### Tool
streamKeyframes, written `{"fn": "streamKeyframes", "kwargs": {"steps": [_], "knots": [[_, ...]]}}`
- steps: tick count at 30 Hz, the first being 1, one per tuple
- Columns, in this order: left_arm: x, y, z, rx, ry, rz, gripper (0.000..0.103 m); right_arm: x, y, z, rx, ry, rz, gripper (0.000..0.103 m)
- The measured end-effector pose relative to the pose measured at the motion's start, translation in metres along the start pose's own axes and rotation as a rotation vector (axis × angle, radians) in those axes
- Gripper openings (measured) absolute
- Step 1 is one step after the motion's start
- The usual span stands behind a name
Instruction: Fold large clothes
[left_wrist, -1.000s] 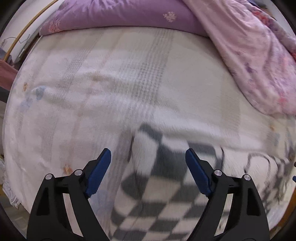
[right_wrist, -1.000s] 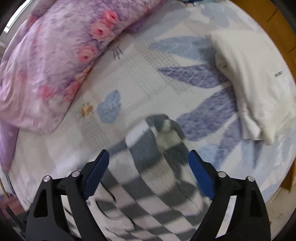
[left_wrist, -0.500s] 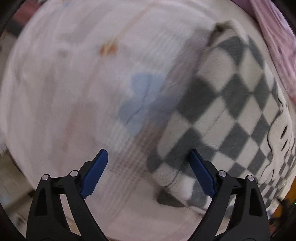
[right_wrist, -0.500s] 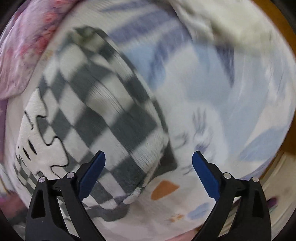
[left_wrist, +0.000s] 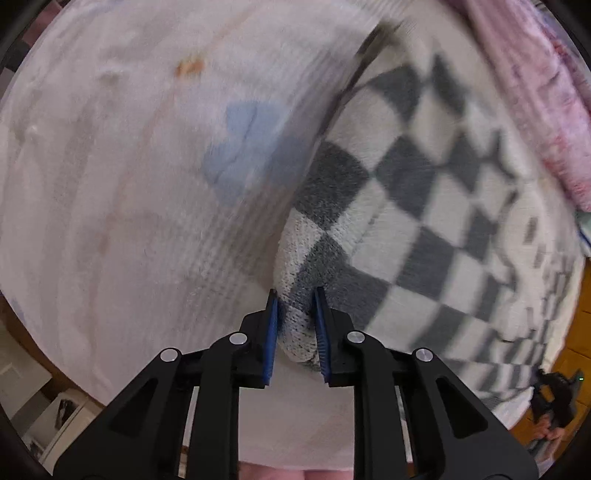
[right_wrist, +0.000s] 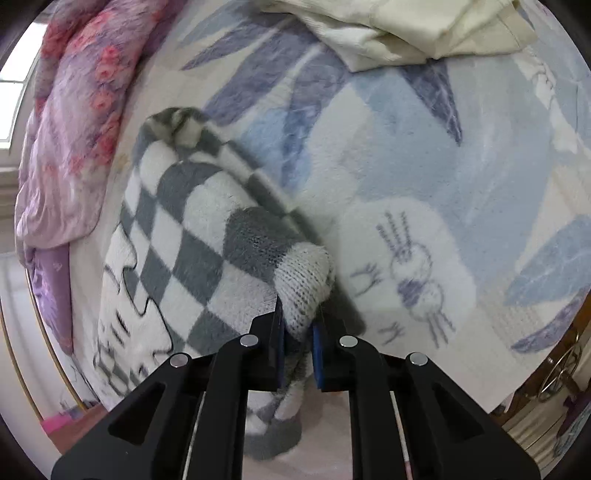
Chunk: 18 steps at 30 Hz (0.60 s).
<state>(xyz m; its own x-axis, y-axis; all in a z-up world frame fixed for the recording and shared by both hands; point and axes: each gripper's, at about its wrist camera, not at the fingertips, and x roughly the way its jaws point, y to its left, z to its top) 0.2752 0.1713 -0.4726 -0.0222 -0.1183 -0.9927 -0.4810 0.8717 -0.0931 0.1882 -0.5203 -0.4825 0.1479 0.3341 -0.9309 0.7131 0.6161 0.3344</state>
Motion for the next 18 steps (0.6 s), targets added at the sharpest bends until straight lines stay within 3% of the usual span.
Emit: {"fn": "streamKeyframes", "kwargs": {"steps": [1,4,6,7,8,10,11,12,13,15,16,18], "knots": [[0.016,0.000,0.002,0.022,-0.008,0.041,0.028,0.014,-0.001,0.002,-0.002,0.016,-0.027,0.016],[0.018,-0.004,0.009,0.053,-0.006,0.130,0.053,0.058,0.002,0.000,-0.032,0.086,-0.166,0.055],[-0.007,-0.009,0.011,0.096,-0.057,0.195,0.066,0.046,0.005,-0.005,-0.024,0.072,-0.151,0.066],[-0.022,-0.013,0.011,0.134,-0.102,0.269,0.073,0.031,0.011,-0.009,-0.075,0.054,-0.160,0.076],[-0.032,-0.014,0.010,0.162,-0.132,0.311,0.073,0.021,0.016,-0.013,-0.108,0.024,-0.191,0.083],[-0.056,-0.030,0.012,0.221,-0.222,0.351,0.069,-0.012,0.036,-0.020,-0.209,-0.130,-0.258,0.084],[-0.065,-0.043,0.015,0.240,-0.277,0.348,0.055,-0.020,0.046,-0.022,-0.248,-0.175,-0.251,0.084],[-0.070,-0.053,0.015,0.257,-0.314,0.327,0.046,-0.027,0.060,-0.025,-0.300,-0.230,-0.235,0.084],[-0.073,-0.071,0.015,0.290,-0.363,0.263,0.038,-0.033,0.087,-0.031,-0.392,-0.309,-0.189,0.083],[-0.070,-0.102,0.014,0.332,-0.426,0.172,0.035,-0.037,0.121,-0.047,-0.543,-0.388,-0.079,0.064],[-0.064,-0.126,0.017,0.359,-0.454,0.122,0.035,-0.028,0.156,-0.061,-0.677,-0.419,0.001,0.049],[-0.050,-0.161,0.021,0.390,-0.481,0.048,0.036,0.001,0.208,-0.077,-0.831,-0.416,0.059,0.041]]}}
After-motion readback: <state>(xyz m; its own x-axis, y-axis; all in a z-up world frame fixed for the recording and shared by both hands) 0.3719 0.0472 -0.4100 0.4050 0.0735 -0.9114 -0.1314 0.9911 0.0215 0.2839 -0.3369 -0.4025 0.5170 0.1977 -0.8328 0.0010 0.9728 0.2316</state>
